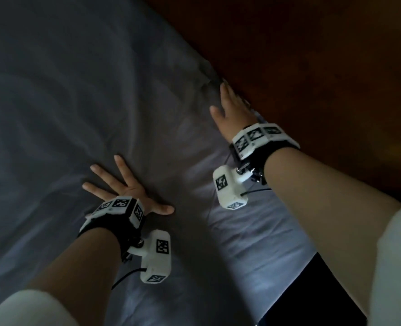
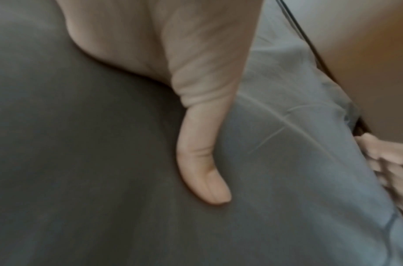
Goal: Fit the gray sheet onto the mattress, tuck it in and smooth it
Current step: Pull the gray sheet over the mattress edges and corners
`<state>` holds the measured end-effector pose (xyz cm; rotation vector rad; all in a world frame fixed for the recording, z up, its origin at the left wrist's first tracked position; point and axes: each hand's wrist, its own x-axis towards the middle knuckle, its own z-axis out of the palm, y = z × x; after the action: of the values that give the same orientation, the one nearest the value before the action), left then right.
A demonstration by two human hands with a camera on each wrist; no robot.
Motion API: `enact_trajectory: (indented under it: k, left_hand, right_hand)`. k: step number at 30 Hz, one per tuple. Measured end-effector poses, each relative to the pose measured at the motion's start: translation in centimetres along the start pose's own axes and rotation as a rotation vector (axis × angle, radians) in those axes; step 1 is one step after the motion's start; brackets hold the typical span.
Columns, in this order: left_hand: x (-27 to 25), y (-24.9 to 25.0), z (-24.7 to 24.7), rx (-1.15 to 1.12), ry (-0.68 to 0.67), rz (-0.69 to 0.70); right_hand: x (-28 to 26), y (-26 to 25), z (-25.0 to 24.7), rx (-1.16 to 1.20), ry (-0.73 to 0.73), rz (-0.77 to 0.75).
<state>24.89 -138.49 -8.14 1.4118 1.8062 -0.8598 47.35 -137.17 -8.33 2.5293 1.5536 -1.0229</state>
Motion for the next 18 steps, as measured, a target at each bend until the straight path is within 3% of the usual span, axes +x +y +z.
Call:
enact_trajectory:
  k: [4, 10, 13, 16, 18]
  left_hand:
    - [-0.3, 0.1, -0.2, -0.008, -0.005, -0.007]
    - [-0.2, 0.2, -0.2, -0.005, -0.001, -0.008]
    - [0.2, 0.0, 0.4, -0.010, 0.046, 0.017]
    - [0.5, -0.2, 0.7, 0.001, 0.080, 0.017]
    - [0.6, -0.1, 0.7, 0.019, 0.085, 0.004]
  right_hand:
    - [-0.8, 0.0, -0.7, 0.014, -0.051, 0.030]
    - [0.8, -4.0, 0.2, -0.152, -0.068, -0.330]
    - [3.4, -3.2, 0.3, -0.106, -0.025, -0.228]
    - [4.5, -2.3, -0.4, 0.126, 0.040, -0.066]
    - [3.0, -2.2, -0.4, 0.143, 0.038, -0.074]
